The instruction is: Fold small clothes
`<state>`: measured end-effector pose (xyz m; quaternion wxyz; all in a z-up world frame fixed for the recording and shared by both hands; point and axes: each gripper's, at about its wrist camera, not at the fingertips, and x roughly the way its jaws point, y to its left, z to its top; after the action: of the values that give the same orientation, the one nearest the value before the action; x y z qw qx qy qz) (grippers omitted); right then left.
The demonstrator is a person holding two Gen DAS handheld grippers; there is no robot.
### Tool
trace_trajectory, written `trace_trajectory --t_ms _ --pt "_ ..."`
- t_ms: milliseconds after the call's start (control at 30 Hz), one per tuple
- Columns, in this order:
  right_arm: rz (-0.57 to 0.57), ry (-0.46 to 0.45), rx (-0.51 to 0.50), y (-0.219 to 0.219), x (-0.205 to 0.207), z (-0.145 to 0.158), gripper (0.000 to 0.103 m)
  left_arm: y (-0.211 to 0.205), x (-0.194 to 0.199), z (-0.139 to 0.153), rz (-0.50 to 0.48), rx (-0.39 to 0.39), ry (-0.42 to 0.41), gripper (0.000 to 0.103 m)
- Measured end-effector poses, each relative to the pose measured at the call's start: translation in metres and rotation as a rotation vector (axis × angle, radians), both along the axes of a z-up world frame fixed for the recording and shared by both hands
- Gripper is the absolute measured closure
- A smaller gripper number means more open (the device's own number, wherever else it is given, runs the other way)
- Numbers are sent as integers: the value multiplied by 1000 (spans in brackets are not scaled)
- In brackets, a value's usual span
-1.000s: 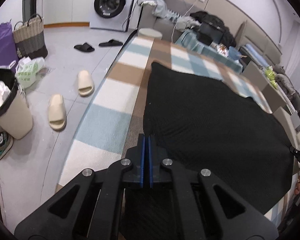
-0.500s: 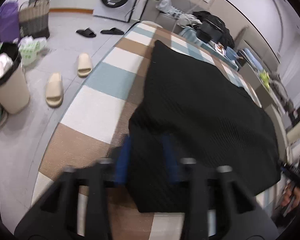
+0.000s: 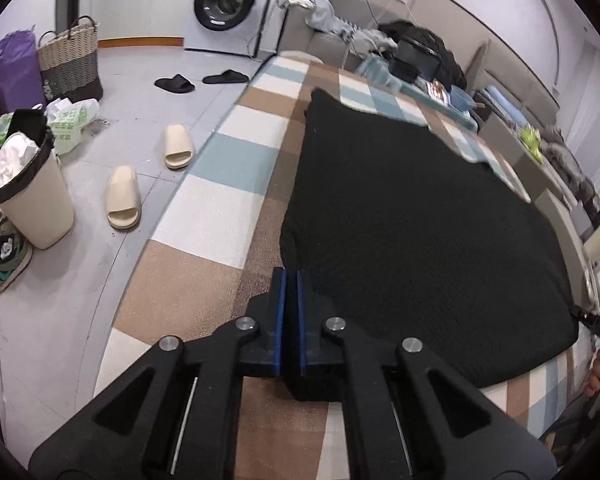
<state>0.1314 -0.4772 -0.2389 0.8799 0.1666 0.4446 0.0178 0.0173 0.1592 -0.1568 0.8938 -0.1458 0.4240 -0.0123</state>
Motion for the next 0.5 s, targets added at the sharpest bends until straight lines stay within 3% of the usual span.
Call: trace_trajectory --t_ms 33,100,167,367,500 --pt "-16 -21 -17 1 -2 6 85 1 -1 1 6 -4 -4 92" --pt "-31 -69 -29 4 -3 18 78 4 -2 5 43 8 -22 68" --pt "-26 -104 -38 12 -1 28 67 4 -3 10 67 19 -52 54" --pt "62 -125 -120 63 34 33 46 -14 1 30 46 26 -130 47" --pt "105 -96 -154 92 69 19 46 -46 23 33 -44 18 -128 44"
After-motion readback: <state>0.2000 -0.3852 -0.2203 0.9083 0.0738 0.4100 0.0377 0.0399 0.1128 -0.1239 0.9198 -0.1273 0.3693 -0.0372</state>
